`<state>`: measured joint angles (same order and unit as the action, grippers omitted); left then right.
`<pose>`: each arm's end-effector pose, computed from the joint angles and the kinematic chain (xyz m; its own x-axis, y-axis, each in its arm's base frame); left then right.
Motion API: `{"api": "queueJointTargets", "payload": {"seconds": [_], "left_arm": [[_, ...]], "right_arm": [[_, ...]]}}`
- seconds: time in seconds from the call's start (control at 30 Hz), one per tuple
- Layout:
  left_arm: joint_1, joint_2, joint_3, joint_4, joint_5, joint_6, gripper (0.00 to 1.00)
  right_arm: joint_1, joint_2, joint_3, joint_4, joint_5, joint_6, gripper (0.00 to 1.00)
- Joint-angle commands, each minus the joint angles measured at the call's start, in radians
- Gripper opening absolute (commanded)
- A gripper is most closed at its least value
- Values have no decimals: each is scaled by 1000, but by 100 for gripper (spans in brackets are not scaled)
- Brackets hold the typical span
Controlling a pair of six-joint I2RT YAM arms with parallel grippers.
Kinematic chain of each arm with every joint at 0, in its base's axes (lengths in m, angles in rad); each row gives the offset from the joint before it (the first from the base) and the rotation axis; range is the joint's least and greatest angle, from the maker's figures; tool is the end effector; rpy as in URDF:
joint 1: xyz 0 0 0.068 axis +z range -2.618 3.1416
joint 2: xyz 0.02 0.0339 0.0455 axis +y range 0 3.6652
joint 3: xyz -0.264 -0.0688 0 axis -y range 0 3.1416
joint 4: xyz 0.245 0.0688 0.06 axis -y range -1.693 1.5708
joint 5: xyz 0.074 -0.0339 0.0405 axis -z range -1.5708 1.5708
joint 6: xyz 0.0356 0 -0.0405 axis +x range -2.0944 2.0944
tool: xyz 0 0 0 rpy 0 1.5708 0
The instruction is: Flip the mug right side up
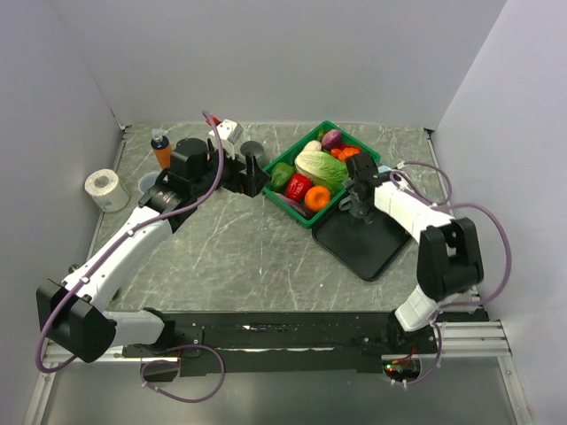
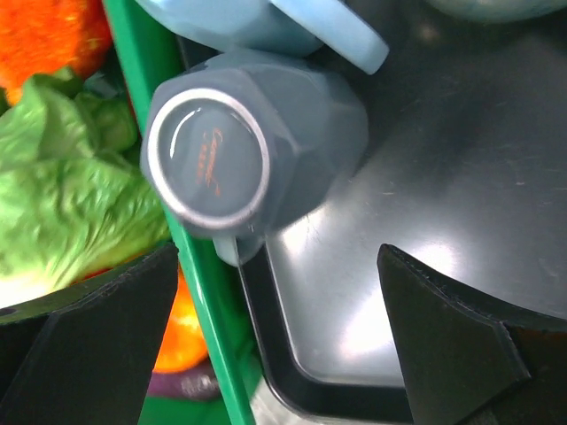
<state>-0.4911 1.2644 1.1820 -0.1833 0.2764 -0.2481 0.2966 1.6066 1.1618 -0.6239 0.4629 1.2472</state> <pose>0.2546 -0.1472 0.3764 -0.3929 -0.0578 -0.9178 0.6080 0.7324 -0.3064 0.3177 0.0805 0.2333 -0.3196 0.7894 -0.5241 0.7770 0.5350 0.3318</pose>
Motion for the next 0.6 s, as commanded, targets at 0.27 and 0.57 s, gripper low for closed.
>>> {"api": "queueJointTargets", "payload": {"seconds": [0.27,0.57], "left_arm": [[9,-25,-15,70,60,-22,96],[17,-11,-19,88,89,-45,96]], "right_arm": [[4,145,82,-74,28,161,100],[7,92,9,-59,46,117,90]]}}
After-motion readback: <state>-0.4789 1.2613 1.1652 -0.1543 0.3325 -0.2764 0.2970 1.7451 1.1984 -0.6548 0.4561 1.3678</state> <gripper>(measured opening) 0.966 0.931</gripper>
